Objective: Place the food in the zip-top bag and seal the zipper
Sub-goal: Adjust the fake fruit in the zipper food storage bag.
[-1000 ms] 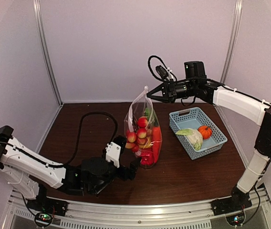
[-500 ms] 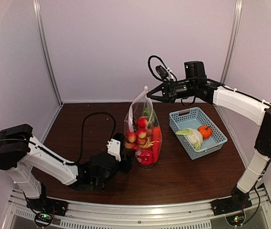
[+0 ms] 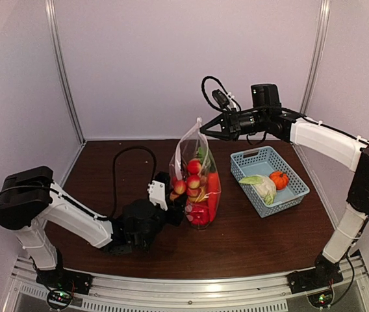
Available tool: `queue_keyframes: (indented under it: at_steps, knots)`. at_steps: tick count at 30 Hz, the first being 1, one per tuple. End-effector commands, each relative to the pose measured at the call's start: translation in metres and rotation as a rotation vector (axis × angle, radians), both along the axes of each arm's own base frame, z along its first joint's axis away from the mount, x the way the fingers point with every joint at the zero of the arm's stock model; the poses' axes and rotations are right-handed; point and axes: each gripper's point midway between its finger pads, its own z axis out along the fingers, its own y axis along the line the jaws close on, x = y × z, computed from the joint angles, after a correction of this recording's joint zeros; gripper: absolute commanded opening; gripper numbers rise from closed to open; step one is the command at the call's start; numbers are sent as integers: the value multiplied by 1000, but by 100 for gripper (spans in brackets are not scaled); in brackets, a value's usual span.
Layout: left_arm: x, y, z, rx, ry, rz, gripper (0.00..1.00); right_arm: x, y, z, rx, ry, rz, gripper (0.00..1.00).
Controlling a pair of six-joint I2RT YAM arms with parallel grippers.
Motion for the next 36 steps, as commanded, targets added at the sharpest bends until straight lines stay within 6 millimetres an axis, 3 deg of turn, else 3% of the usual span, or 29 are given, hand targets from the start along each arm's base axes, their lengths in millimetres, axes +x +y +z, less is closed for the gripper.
queue_keyframes:
  at_steps: [1,5,7,16,21,27,30,33,36]
  knots:
    - [0,-16,17,-27,-58,-71,35,-11,-4,25,48,-76,20,0]
    - [-6,-16,22,-27,-43,-107,13,-11,-5,26,48,-86,18,0]
    - [-11,-12,28,-42,-22,-130,8,-11,-5,26,43,-90,16,0]
    - [-56,-24,93,-39,-18,-411,4,2,-5,-5,-89,-163,-28,0]
    - [-71,-31,115,-39,-2,-509,0,4,-5,-12,-146,-209,-40,0]
    - [-51,-30,156,-129,-84,-390,0,-20,12,-19,-177,-238,17,0]
    - [-43,-36,168,-132,-118,-358,0,-28,17,-16,-174,-242,31,0]
    - [-29,-43,159,-64,-49,-293,0,-18,12,-14,-196,-255,-12,0]
    - [-17,-35,161,-66,41,-200,0,-4,2,-12,-250,-282,-92,0]
